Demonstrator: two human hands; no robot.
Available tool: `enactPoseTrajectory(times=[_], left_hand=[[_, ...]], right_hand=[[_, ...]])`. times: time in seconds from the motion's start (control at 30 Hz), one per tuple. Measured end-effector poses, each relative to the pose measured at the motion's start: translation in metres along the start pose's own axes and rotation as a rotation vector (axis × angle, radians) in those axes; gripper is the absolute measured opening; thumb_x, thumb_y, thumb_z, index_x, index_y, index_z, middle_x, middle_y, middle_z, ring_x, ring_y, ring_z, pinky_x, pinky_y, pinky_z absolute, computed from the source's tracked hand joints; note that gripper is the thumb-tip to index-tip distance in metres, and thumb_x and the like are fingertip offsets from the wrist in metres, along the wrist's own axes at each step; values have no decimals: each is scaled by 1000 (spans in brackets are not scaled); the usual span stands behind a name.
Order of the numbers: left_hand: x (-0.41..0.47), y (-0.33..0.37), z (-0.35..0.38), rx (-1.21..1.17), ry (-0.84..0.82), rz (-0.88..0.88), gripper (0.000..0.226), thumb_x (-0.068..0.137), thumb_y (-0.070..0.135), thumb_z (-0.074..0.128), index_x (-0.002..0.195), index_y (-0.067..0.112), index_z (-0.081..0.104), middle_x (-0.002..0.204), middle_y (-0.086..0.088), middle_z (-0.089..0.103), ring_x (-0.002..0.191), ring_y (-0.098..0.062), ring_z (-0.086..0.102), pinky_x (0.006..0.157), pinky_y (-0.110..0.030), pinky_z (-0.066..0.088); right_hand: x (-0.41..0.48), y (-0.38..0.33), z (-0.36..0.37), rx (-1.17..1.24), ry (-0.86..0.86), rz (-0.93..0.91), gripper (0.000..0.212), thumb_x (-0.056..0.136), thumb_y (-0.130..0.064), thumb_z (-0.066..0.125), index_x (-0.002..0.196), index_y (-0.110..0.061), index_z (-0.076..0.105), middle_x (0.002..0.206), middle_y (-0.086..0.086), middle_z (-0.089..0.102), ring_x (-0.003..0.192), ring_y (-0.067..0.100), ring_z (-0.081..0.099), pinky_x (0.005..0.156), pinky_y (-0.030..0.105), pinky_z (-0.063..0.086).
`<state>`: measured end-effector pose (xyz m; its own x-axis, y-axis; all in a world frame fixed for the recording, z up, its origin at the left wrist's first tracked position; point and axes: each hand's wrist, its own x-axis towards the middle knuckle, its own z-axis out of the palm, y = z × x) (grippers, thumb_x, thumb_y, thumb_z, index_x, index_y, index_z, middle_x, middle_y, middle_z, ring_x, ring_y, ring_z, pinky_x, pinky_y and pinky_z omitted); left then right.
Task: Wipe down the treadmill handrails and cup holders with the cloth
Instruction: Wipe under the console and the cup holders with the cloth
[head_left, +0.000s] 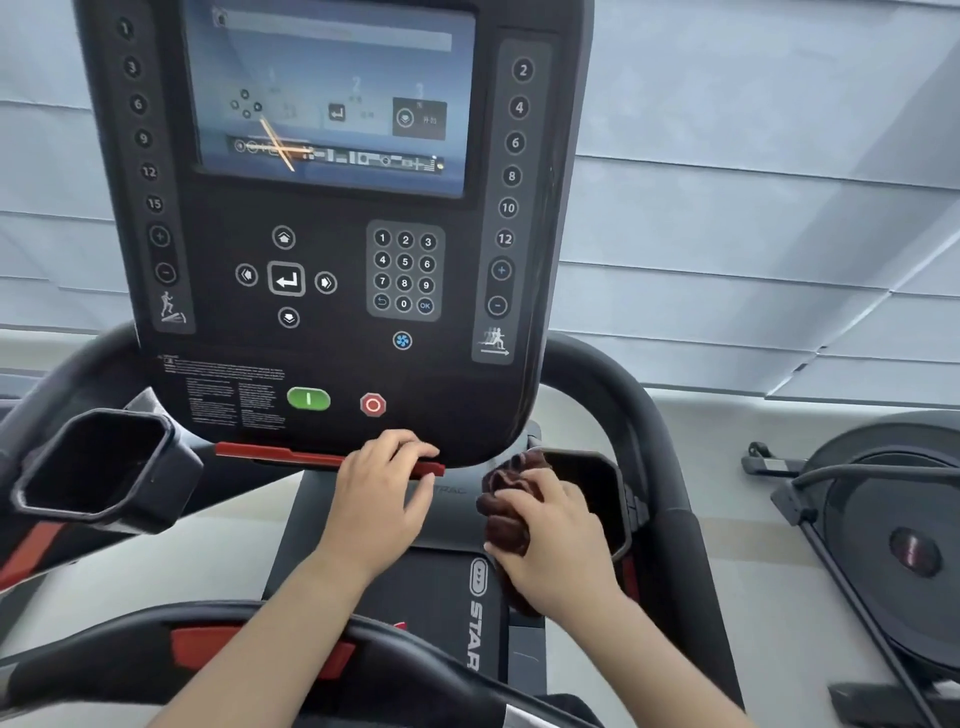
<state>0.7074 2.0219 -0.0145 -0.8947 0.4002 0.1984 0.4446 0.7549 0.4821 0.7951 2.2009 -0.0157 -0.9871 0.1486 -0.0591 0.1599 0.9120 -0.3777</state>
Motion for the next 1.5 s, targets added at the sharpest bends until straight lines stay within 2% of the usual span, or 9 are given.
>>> enactPoseTrajectory(times=[0.17, 0.3, 0.43, 0.63, 0.8, 0.93, 1.07, 1.27, 1.5], left_hand=[[0, 0, 7, 32, -51, -13, 19, 84, 27, 56, 102, 32, 59, 102, 15, 53, 97, -9, 51, 97, -33, 29], [1, -1, 8, 56, -53, -24, 17, 83, 27, 56, 100, 32, 59, 99, 15, 52, 95, -9, 50, 94, -32, 27], [1, 1, 9, 60, -62, -31, 18, 84, 26, 57, 100, 33, 59, 99, 15, 52, 96, -9, 49, 94, -33, 26], [-1, 0, 8, 72, -77, -11, 21, 83, 25, 57, 102, 33, 57, 101, 15, 52, 97, -9, 49, 96, -33, 26], [0, -2, 9, 70, -68, -14, 21, 82, 24, 57, 101, 33, 57, 100, 16, 51, 96, -9, 49, 97, -32, 25], [-1, -2, 10, 68, -58, -15, 21, 80, 23, 59, 99, 34, 57, 99, 16, 52, 95, -8, 49, 96, -30, 23], [-1, -1, 11, 82, -49, -10, 22, 79, 22, 61, 98, 33, 58, 98, 16, 52, 94, -10, 51, 94, -31, 24], [-1, 0, 12, 100, -43, -20, 23, 76, 22, 64, 95, 33, 59, 95, 16, 52, 90, -10, 52, 92, -31, 26], [-1, 2, 11, 105, -63, -16, 24, 78, 24, 62, 99, 33, 58, 97, 15, 50, 93, -10, 51, 95, -33, 26]], right_hand=[[-22, 16, 8, 18, 145, -6, 35, 68, -43, 70, 102, -38, 61, 112, -12, 55, 100, 23, 55, 64, 37, 49], [1, 0, 8, 46, 241, 43, 32, 71, -39, 71, 100, -29, 66, 113, -5, 58, 99, 27, 54, 68, 39, 50], [7, -6, 13, 46, 231, 56, 33, 75, -37, 69, 106, -27, 64, 116, -3, 56, 101, 27, 51, 69, 39, 48], [-24, 14, 15, 50, 232, 5, 35, 68, -34, 74, 102, -34, 65, 110, -9, 59, 99, 24, 57, 65, 35, 47], [-8, 26, -10, 221, 308, 61, 39, 70, -38, 75, 107, -30, 66, 122, -7, 54, 112, 22, 48, 90, 40, 45], [1, 49, -26, 233, 384, 182, 39, 73, -37, 74, 110, -31, 65, 127, -5, 52, 115, 23, 46, 94, 42, 42], [-6, 70, -26, 246, 352, 288, 40, 78, -35, 72, 116, -30, 63, 127, -1, 54, 114, 27, 48, 98, 38, 38], [-13, 63, -15, 189, 299, 290, 38, 77, -41, 69, 115, -35, 62, 126, -2, 52, 112, 26, 46, 95, 43, 42], [14, 57, -20, 87, 253, 327, 38, 80, -43, 64, 116, -33, 60, 130, -4, 47, 114, 26, 42, 88, 42, 43]])
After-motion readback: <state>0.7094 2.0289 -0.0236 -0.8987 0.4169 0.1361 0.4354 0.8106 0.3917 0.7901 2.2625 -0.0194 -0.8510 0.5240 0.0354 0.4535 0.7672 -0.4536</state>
